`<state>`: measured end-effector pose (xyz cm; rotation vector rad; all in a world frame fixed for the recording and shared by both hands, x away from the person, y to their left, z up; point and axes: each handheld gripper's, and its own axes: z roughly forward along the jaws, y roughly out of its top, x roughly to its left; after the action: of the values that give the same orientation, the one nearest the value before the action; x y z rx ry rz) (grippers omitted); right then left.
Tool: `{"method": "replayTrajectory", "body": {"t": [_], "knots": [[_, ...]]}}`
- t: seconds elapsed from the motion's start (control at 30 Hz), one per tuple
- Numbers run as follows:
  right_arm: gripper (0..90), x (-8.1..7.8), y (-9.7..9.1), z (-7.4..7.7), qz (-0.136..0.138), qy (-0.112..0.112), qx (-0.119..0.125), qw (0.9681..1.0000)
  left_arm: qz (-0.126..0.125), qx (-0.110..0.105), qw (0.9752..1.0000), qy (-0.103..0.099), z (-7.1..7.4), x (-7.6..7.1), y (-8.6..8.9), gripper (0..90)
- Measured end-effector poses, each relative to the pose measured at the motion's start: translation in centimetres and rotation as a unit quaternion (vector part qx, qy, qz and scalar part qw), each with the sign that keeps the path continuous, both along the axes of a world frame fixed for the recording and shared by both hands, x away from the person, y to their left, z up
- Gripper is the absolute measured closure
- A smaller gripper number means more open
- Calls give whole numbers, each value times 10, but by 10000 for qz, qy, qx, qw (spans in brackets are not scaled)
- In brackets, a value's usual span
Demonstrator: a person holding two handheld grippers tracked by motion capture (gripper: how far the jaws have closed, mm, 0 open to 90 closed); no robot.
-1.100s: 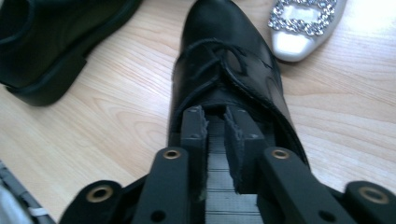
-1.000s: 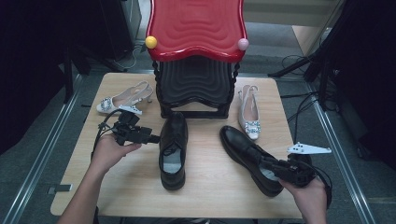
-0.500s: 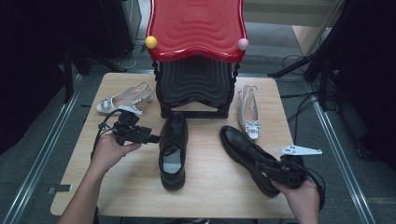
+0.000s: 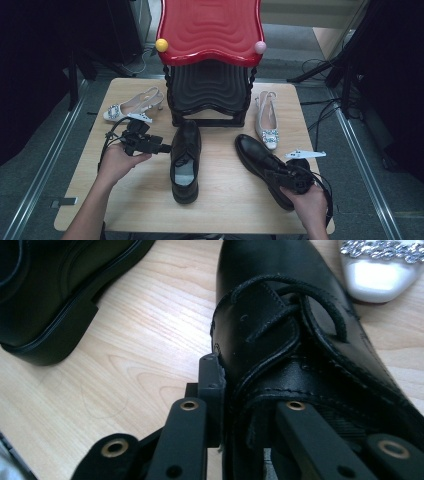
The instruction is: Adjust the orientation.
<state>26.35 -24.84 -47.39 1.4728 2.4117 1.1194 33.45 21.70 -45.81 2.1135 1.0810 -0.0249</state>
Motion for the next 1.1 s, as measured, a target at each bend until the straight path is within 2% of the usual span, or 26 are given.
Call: {"method": "replayTrajectory", "body": {"t": [0.2, 0.33, 0.37, 0.5, 0.6, 0.73, 0.93, 1.1], "knots": [[826, -2, 6, 5, 72, -93, 34, 9999, 20, -44, 9999, -94, 3, -4, 1, 381], [821, 0, 16, 10, 135, -173, 82, 9997, 71, -47, 9999, -106, 3, -8, 4, 381], [819, 3, 22, 11, 175, -197, 167, 9995, 90, -30, 9999, -125, 3, -10, 5, 381], [818, 10, 33, 14, 236, -232, 136, 9994, 118, -23, 9998, -176, 3, -14, 6, 381], [813, 20, 51, 15, 310, -166, 65, 9994, 129, -31, 9997, -210, 3, -19, 7, 390], [809, 30, 63, 16, 382, -79, 59, 9992, 133, -27, 9997, -222, 2, -22, 7, 408], [807, 48, 89, 14, 463, 26, -71, 9989, 127, -13, 9996, -234, -1, -28, 8, 441], [802, 54, 101, 8, 427, 100, -155, 9989, 208, 27, 9994, -292, -2, -30, 10, 476]]}}
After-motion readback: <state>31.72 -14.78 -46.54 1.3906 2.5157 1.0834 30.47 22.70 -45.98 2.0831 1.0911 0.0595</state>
